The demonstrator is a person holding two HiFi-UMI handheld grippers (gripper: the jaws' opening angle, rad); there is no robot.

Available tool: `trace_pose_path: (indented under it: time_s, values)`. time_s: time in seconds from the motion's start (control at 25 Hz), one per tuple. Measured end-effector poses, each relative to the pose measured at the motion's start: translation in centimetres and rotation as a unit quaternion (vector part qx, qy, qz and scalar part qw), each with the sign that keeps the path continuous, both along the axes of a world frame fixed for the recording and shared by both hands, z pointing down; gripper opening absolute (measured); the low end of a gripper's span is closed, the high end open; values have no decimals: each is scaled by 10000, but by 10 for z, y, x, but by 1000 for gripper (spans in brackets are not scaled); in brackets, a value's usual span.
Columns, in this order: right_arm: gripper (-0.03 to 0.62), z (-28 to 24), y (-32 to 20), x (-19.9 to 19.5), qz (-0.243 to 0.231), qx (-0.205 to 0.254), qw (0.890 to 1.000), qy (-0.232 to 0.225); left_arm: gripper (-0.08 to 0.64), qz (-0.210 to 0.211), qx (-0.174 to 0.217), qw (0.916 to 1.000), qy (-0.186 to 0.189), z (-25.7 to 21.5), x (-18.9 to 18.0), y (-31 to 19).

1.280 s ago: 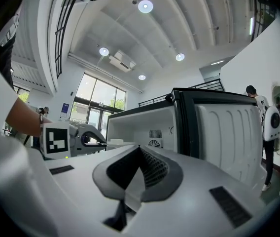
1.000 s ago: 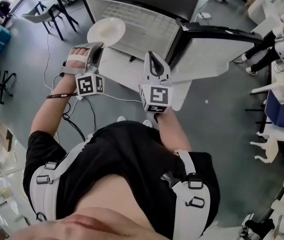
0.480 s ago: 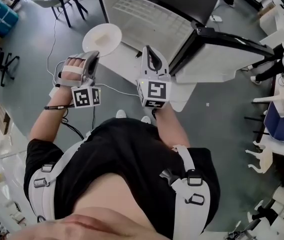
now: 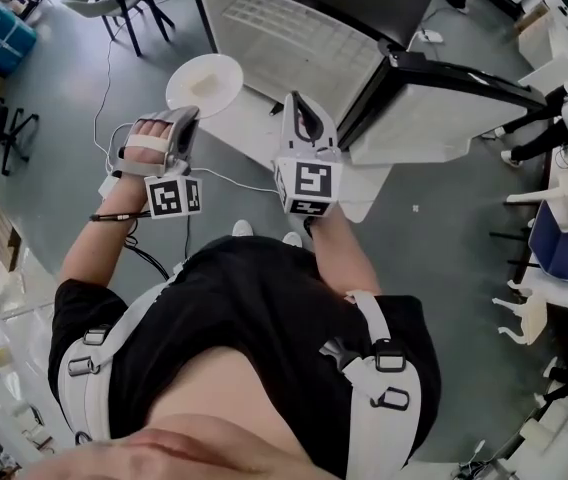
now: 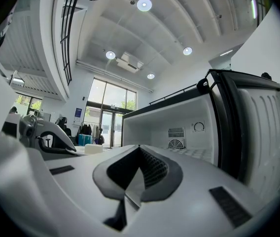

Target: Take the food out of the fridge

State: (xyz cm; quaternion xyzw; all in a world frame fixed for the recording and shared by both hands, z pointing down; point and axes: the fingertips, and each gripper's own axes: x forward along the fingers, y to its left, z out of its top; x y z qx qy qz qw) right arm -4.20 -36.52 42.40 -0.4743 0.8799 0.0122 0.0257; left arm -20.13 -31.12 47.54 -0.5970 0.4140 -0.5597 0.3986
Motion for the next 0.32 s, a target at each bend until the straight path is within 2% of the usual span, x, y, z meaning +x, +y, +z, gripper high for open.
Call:
trace_pose_path:
  time_s: [0.32]
  values:
    - [6, 0, 3, 0, -1, 13, 10000, 8, 15, -30, -46, 10000, 11, 5, -2, 3]
